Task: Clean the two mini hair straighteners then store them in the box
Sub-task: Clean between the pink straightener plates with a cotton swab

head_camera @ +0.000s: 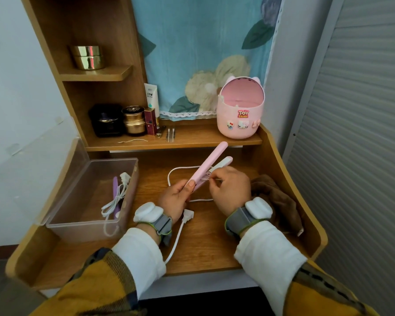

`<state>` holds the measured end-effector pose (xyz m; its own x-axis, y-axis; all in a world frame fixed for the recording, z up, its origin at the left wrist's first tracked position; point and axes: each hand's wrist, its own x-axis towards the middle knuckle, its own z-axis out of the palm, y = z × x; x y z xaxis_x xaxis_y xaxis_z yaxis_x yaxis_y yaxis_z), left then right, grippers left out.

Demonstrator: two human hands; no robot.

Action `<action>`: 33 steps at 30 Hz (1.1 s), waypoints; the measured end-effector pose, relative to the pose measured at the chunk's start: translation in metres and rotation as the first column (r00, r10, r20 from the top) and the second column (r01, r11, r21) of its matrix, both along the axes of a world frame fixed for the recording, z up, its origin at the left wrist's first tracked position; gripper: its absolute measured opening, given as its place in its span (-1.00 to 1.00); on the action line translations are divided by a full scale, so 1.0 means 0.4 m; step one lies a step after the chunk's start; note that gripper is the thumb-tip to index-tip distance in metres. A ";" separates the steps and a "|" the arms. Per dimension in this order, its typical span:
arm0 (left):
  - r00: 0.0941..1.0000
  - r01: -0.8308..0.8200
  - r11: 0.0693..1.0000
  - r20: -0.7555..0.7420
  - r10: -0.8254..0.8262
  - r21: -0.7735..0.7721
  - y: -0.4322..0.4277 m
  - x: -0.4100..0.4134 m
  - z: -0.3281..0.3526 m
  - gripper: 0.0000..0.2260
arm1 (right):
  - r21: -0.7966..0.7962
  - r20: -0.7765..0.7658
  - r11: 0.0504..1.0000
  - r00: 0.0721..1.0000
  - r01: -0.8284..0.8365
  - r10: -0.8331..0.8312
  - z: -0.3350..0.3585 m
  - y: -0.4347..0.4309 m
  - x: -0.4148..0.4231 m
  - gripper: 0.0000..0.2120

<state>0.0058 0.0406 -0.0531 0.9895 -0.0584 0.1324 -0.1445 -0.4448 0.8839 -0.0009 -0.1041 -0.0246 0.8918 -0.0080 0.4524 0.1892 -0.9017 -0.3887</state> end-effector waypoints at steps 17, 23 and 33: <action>0.999 0.012 1.000 -0.038 -0.012 0.018 -0.004 -0.004 0.003 -0.80 | -0.325 -0.356 0.946 0.929 -0.019 -0.104 0.123 0.015 0.027 -0.75; 0.999 0.023 0.999 -0.044 -0.024 -0.025 -0.002 -0.006 0.003 -0.85 | -0.128 -0.538 0.992 0.841 -0.015 -0.056 0.148 0.013 0.076 -0.74; 0.997 0.008 0.989 -0.079 -0.020 -0.149 -0.005 -0.019 0.015 -0.81 | -0.102 -0.431 0.980 0.896 -0.168 0.108 0.141 0.007 0.038 -0.82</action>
<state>-0.0019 0.0386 -0.0469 0.9965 -0.0579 0.0605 -0.0754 -0.3064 0.9489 0.0142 -0.1011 0.0317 0.9864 0.1629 0.0218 0.1606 -0.9275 -0.3377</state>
